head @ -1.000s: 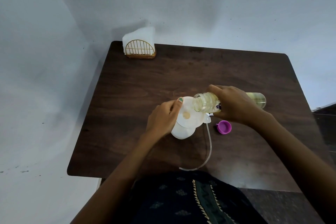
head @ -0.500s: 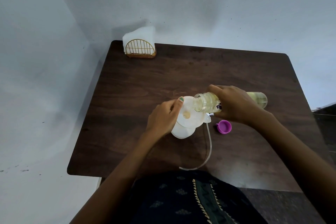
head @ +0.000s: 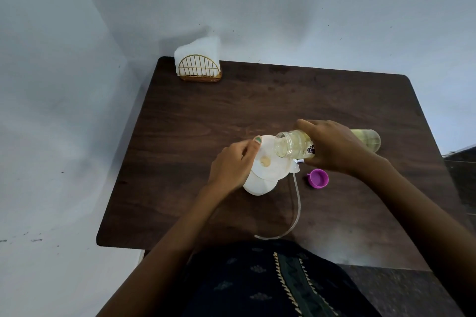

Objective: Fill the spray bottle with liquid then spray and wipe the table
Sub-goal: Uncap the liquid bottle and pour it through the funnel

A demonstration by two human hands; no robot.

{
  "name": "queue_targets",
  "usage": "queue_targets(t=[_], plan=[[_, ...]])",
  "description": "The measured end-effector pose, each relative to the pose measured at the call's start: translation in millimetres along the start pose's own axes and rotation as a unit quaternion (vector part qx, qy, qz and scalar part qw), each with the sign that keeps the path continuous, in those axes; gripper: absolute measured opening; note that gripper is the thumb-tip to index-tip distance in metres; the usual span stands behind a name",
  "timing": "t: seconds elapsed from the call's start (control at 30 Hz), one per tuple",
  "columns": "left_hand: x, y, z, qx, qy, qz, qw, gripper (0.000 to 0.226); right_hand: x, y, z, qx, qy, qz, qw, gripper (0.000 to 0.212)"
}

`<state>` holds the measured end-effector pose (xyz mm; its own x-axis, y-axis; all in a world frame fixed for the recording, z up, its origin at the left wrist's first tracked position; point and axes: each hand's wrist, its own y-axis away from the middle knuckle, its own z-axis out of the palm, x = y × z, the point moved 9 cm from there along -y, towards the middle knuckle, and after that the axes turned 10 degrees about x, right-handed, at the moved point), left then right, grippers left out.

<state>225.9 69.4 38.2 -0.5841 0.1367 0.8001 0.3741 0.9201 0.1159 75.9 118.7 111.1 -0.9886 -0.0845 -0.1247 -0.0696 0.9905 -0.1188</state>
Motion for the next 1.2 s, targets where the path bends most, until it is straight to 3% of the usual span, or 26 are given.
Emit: queue_targets(t=[1.2], plan=[[-2.3,-1.7,3.2,-0.004,0.01,-0.007,1.0,0.048,2.4,0.1,2.2,-0.01,0.007,0.011,1.0,0.042]])
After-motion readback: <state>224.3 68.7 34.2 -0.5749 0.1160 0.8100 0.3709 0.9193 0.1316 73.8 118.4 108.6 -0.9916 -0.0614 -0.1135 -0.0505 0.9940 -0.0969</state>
